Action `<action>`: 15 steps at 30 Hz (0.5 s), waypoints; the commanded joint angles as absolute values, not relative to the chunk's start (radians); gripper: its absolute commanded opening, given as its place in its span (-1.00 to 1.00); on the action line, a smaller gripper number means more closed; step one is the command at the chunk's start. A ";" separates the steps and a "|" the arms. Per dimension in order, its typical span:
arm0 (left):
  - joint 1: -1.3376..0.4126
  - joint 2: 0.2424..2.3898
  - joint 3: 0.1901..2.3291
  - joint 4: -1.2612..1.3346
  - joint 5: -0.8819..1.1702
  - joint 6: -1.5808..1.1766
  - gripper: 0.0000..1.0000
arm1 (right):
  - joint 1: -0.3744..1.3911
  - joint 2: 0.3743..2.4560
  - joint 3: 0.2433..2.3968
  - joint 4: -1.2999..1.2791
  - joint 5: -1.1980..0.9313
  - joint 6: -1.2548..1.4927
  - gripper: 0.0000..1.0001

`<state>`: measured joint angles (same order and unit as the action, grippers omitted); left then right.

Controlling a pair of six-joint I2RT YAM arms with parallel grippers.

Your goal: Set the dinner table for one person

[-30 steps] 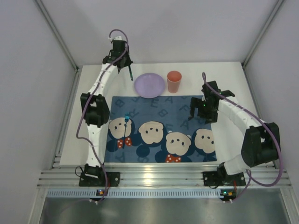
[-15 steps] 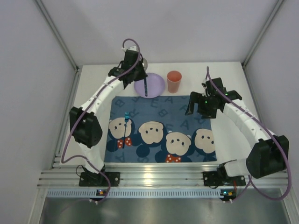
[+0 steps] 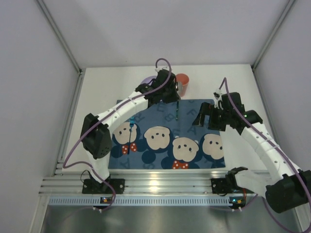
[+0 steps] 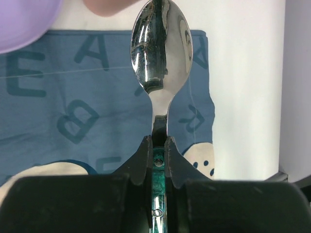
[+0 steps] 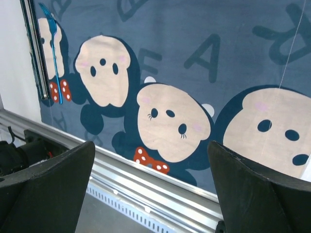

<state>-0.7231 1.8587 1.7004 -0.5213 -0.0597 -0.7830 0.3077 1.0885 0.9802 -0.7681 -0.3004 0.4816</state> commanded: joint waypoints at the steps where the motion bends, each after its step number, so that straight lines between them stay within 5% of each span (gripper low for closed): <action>1: -0.750 1.792 1.714 -0.465 -0.064 -0.851 -1.00 | 0.322 1.055 0.943 -0.704 -0.340 0.502 1.00; 15: -0.850 1.767 1.631 -0.431 -0.089 -0.928 -1.00 | 0.342 1.092 0.948 -0.569 -0.456 0.578 0.99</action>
